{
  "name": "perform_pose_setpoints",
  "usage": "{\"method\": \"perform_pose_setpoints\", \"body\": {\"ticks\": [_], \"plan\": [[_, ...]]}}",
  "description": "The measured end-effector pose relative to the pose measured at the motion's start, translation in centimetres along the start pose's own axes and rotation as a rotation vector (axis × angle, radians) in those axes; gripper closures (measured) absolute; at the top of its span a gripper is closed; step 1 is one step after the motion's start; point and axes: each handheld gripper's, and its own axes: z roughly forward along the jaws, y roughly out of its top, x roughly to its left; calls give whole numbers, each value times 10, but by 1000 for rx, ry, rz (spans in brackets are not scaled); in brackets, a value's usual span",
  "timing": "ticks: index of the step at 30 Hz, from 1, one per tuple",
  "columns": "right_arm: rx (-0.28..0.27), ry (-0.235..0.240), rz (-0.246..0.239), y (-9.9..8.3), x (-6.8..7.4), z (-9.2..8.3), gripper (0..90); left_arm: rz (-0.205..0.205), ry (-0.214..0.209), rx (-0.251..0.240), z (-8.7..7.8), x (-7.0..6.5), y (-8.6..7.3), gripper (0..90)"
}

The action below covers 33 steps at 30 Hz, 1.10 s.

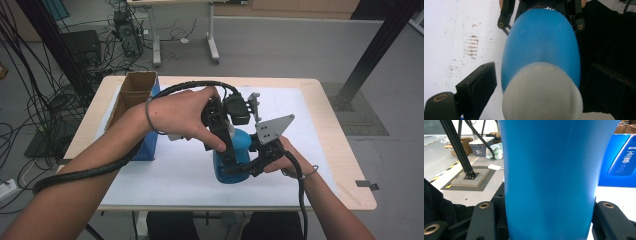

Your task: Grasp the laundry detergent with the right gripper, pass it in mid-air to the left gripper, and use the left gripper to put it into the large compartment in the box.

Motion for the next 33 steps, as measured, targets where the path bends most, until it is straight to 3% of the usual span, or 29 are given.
{"method": "perform_pose_setpoints", "body": {"ticks": [33], "plan": [[-3,10,-3,2,1,1,442,15,0,12,0,-3,2,107]]}}
